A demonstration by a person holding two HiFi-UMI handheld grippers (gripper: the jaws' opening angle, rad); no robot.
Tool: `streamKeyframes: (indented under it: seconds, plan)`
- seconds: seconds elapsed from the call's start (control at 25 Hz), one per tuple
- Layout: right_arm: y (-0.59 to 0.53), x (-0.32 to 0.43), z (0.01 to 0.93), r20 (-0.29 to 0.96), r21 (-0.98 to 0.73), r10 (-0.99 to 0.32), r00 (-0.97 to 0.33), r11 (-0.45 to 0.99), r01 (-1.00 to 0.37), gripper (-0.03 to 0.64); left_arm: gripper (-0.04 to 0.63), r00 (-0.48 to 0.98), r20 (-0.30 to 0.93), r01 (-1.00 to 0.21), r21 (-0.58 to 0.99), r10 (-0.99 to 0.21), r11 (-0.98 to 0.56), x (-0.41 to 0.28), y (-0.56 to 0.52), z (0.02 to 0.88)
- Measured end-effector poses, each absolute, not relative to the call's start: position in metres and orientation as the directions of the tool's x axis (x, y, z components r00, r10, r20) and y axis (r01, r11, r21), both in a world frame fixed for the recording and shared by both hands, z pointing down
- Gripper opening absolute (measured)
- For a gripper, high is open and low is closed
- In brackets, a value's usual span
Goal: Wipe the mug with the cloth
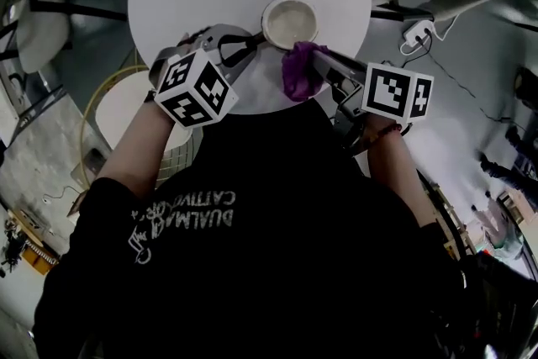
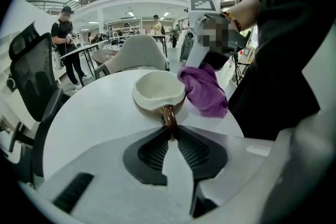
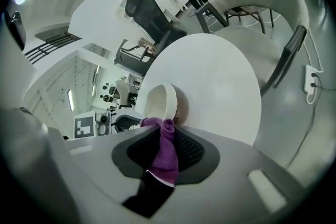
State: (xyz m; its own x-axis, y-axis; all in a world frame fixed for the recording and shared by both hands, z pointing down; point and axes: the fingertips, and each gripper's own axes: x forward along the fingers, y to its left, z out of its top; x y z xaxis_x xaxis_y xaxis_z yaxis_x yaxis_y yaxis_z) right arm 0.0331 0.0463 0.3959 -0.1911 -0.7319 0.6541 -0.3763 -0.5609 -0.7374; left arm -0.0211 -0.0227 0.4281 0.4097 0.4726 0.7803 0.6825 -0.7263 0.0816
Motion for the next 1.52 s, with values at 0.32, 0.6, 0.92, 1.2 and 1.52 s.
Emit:
streamKeyframes:
  seconds: [0.32, 0.6, 0.92, 1.2, 1.52]
  plan:
    - [0.050, 0.047, 0.394, 0.709, -0.679, -0.683, -0.177, -0.593, -0.432, 0.084, 0.061, 0.384, 0.782, 0.704, 0.096, 0.491, -0.703, -0.023, -0.023, 0.426]
    - [0.052, 0.057, 0.395, 0.724, -0.658, -0.673, -0.149, -0.610, -0.441, 0.084, 0.061, 0.364, 0.784, 0.722, 0.103, 0.503, -0.684, -0.025, -0.024, 0.428]
    - [0.052, 0.069, 0.399, 0.737, -0.637, -0.663, -0.131, -0.616, -0.464, 0.084, 0.061, 0.352, 0.788, 0.731, 0.106, 0.505, -0.675, -0.025, -0.024, 0.430]
    - [0.048, 0.076, 0.400, 0.753, -0.610, -0.647, -0.121, -0.618, -0.497, 0.084, 0.063, 0.343, 0.792, 0.737, 0.106, 0.505, -0.667, -0.027, -0.025, 0.431]
    - [0.043, 0.090, 0.401, 0.766, -0.581, -0.634, -0.101, -0.616, -0.532, 0.084, 0.064, 0.339, 0.796, 0.743, 0.100, 0.501, -0.662, -0.026, -0.024, 0.431]
